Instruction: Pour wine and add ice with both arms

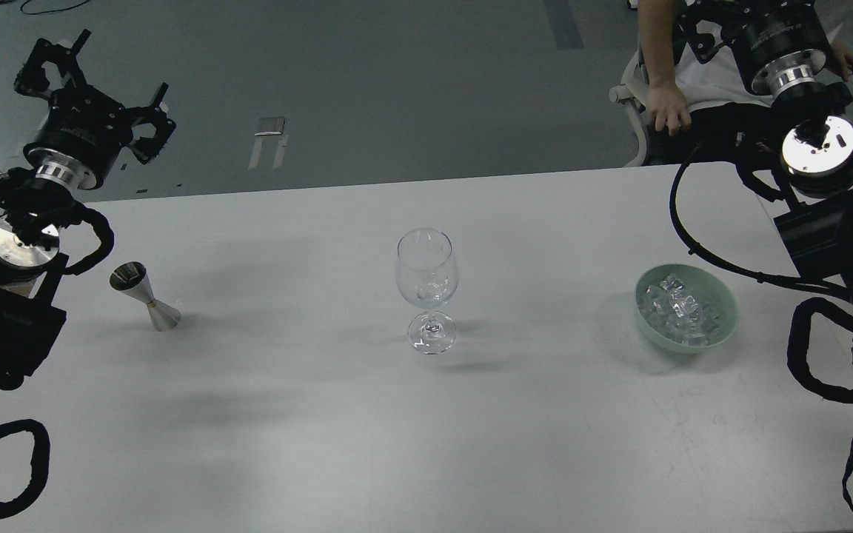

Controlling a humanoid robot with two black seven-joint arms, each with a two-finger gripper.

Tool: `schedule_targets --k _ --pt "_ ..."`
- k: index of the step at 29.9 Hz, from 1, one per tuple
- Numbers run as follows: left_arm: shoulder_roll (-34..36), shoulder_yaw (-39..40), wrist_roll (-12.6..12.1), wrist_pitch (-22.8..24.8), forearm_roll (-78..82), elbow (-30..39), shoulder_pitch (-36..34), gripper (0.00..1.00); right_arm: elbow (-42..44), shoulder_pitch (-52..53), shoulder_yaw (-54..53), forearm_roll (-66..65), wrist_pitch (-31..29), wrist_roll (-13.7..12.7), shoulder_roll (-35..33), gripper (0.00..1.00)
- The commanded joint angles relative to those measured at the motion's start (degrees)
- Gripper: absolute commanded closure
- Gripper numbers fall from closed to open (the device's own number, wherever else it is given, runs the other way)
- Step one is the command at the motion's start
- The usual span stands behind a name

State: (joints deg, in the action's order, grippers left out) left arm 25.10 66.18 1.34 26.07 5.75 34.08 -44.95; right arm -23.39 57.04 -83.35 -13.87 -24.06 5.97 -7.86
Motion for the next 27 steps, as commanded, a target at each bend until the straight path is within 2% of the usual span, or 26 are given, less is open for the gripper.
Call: schedule_targets --k 1,19,24,27 --pt "0.04 0.00 0.16 -0.93 -0.03 0.02 -0.22 0.01 0.01 0.00 0.03 0.16 0.07 0.00 0.22 0.00" --pt "0.04 -1.23 0.25 -1.37 0.06 -1.03 -1.36 0.01 -0.16 0.00 0.12 0.07 0.60 0.09 -0.13 0.00" --pt "-0.48 -1.23 0.07 -0.58 0.14 -3.31 -2.07 0.02 -0.16 -0.09 0.21 0.07 0.60 0.09 -0.05 0.00" --pt "-0.31 -1.14 0.77 0.39 0.06 -3.40 -2.07 0.02 -0.07 -0.09 0.21 0.07 0.68 0.18 -0.05 0.00"
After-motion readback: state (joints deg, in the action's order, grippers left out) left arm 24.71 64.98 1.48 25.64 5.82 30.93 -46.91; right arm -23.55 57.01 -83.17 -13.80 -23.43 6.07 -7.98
